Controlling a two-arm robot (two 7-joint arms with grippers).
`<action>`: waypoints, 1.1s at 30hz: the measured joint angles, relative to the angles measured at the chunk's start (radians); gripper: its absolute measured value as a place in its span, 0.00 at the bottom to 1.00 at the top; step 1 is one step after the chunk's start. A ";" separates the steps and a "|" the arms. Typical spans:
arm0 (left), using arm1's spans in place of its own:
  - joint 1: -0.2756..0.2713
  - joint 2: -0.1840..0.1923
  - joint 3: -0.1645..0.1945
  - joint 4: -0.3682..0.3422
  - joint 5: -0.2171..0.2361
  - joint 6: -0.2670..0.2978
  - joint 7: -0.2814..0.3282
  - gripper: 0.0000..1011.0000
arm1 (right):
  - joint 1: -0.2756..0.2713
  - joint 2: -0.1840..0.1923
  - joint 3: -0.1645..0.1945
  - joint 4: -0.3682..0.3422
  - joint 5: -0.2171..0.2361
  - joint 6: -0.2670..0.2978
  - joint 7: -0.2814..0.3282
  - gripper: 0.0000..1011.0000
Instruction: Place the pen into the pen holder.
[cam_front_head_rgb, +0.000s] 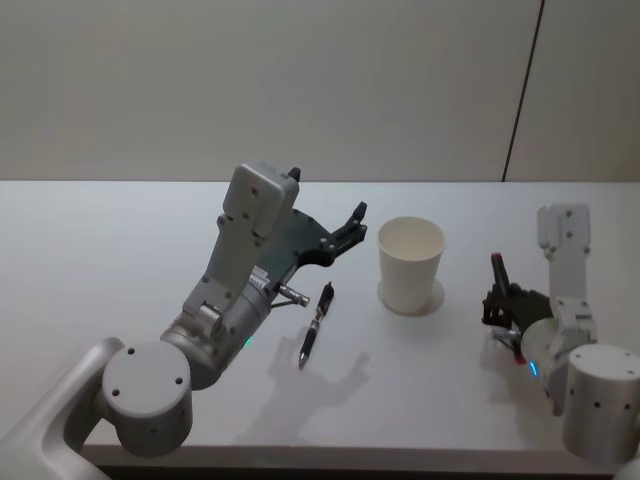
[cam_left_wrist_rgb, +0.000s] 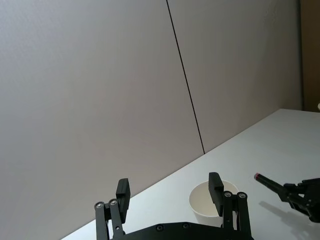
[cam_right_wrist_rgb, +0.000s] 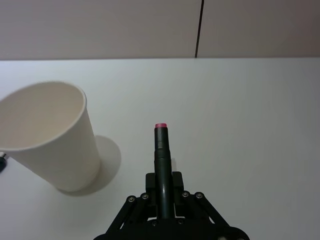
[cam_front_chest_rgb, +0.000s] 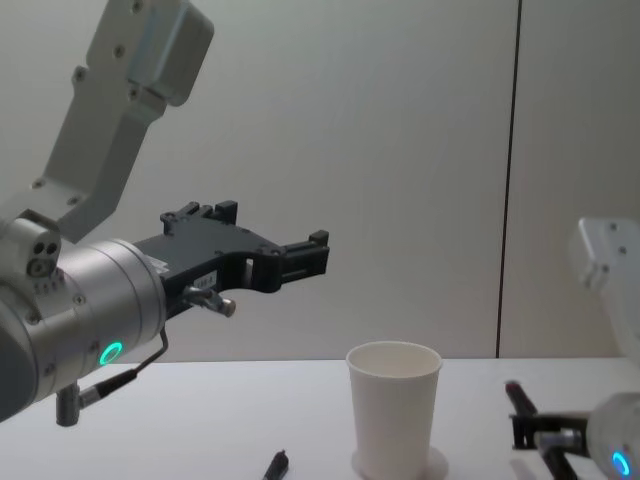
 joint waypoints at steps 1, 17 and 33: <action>0.000 0.000 0.000 0.000 0.000 0.000 0.000 0.99 | -0.004 0.002 0.000 -0.010 -0.005 -0.014 0.003 0.17; 0.000 0.000 0.000 0.000 0.000 0.000 0.000 0.99 | -0.039 0.025 0.003 -0.079 -0.057 -0.206 0.072 0.17; 0.000 0.000 0.000 0.000 0.000 0.000 0.000 0.99 | -0.034 0.045 0.016 -0.067 -0.078 -0.492 0.229 0.17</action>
